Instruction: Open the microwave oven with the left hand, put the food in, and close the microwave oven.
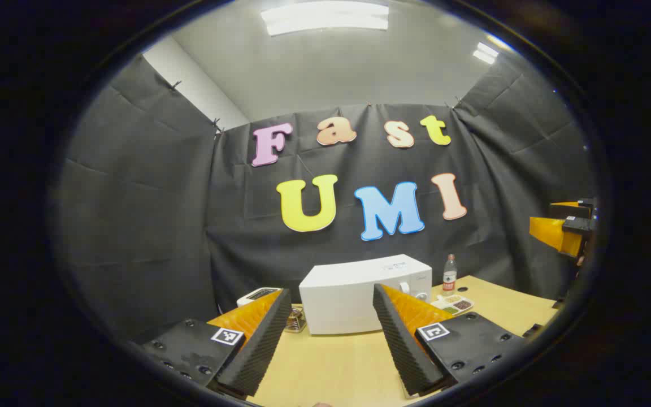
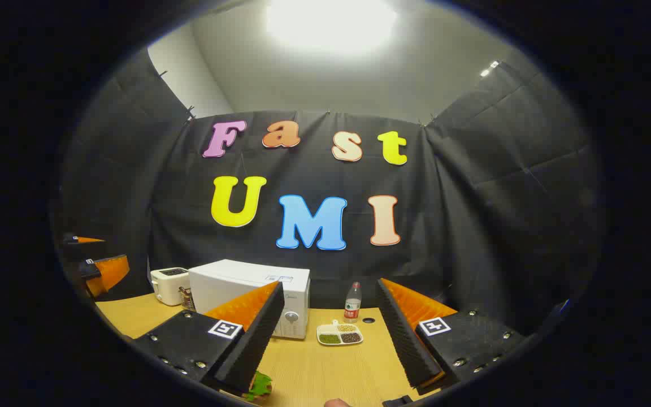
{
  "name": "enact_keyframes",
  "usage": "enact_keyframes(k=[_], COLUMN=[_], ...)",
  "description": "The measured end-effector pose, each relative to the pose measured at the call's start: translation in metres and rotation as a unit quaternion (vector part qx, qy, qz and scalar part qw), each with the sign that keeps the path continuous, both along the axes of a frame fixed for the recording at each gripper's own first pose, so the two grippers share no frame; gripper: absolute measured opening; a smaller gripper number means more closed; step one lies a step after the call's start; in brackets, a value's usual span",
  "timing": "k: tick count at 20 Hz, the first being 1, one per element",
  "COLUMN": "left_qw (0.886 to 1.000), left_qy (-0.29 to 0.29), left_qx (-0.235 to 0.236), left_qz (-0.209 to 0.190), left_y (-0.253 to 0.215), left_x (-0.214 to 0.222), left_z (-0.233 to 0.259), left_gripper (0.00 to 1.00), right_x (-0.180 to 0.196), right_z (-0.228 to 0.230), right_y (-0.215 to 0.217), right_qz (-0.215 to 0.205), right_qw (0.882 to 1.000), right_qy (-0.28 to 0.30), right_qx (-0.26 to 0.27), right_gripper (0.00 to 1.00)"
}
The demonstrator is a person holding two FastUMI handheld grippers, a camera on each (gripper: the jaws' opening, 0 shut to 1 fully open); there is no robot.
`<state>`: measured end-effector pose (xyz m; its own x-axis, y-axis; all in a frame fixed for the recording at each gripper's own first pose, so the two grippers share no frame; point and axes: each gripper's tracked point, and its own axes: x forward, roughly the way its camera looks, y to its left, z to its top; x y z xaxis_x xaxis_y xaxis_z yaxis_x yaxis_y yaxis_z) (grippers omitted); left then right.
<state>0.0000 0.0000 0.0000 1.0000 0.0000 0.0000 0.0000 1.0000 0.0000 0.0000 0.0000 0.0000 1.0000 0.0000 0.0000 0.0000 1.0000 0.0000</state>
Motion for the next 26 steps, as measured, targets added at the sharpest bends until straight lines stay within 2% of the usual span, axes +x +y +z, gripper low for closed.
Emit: enact_keyframes(k=[4,5,7,8,9,10,19,20,22,26], left_qw=[1.0,1.0,1.0,1.0,1.0,1.0,1.0,1.0,1.0,1.0], left_qy=[0.002,0.0,-0.003,-0.004,-0.003,-0.003,-0.015,-0.015,-0.008,-0.01], left_qx=[-0.002,-0.001,0.001,0.0,0.0,-0.002,-0.003,-0.003,-0.002,-0.008], left_qz=[-0.003,-0.004,-0.004,-0.004,-0.003,-0.003,0.013,0.016,0.021,0.015], left_y=[-0.011,-0.015,-0.021,-0.025,-0.028,-0.031,-0.065,-0.07,-0.074,-0.087], left_x=[0.003,0.004,0.004,0.004,0.005,0.005,0.008,0.009,0.018,0.047], left_z=[0.002,0.005,0.007,0.008,0.009,0.009,0.019,0.017,0.011,0.009], left_gripper=[1.0,0.96,0.96,1.0,1.0,0.96,1.0,0.9,0.9,1.0], right_x=[0.002,0.003,0.004,0.004,0.005,0.005,0.005,0.005,0.003,0.003], right_z=[-0.003,-0.003,-0.005,-0.006,-0.006,-0.006,-0.009,-0.009,-0.012,-0.004], right_y=[-0.009,-0.011,-0.016,-0.019,-0.022,-0.024,-0.039,-0.04,-0.042,-0.043], right_qz=[-0.002,-0.002,-0.003,-0.002,-0.002,0.0,0.028,0.033,0.038,0.038], right_qw=[1.0,1.0,1.0,1.0,1.0,1.0,1.0,0.999,0.999,0.999], right_qy=[0.003,0.003,0.005,0.005,0.005,0.005,0.004,0.003,0.005,-0.008], right_qx=[0.004,0.004,0.003,0.003,0.003,0.003,0.011,0.012,0.011,0.012], right_gripper=[0.98,0.98,0.98,0.98,0.98,0.98,0.98,0.98,0.98,0.98])
